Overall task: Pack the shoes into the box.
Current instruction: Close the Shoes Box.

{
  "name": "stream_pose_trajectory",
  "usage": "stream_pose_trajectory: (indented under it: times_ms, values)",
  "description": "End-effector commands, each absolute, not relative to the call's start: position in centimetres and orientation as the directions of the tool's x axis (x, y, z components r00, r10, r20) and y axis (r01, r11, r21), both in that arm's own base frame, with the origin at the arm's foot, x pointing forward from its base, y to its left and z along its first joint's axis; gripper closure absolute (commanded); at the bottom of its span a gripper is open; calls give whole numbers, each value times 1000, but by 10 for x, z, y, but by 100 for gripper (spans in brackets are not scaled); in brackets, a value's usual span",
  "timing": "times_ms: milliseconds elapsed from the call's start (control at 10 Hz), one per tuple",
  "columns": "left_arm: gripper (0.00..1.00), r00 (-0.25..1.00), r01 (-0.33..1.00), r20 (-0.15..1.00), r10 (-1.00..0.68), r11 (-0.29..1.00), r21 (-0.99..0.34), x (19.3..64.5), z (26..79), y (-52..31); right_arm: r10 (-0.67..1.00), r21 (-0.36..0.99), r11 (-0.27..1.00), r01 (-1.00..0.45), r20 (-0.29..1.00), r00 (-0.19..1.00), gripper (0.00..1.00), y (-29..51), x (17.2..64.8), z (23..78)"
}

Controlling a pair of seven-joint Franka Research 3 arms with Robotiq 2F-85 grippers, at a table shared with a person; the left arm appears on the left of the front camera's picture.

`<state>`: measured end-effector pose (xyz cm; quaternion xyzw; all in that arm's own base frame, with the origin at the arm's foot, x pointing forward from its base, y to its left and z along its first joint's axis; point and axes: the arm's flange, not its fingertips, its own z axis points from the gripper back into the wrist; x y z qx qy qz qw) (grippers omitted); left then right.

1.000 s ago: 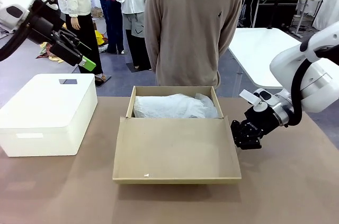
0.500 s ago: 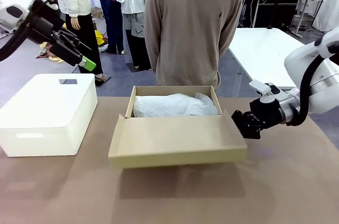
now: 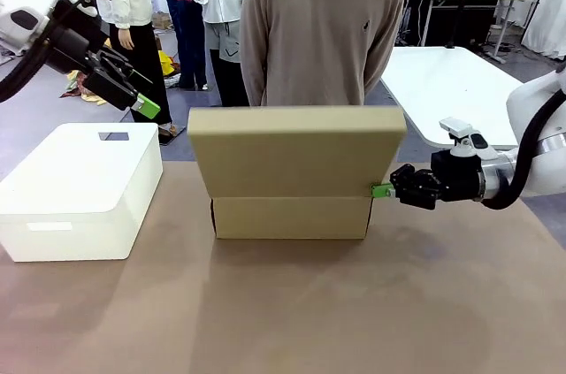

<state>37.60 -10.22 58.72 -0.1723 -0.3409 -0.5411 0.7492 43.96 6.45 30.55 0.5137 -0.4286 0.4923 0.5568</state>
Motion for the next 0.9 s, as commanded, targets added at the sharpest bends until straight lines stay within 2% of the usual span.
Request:
stream_pose_trajectory:
  times_ms: [0, 500, 800]
  values:
    - [0, 166, 933, 707, -687, 341, 113, 376, 588, -101, 67, 139, 60, -988, 988, 143, 100, 69, 438, 309]
    - [0, 166, 933, 707, -687, 341, 113, 376, 588, -101, 144, 89, 184, -979, 983, 116, 100, 74, 467, 320]
    - [0, 166, 933, 707, -687, 341, 113, 376, 588, -101, 140, 69, 177, -982, 986, 94, 100, 73, 471, 336]
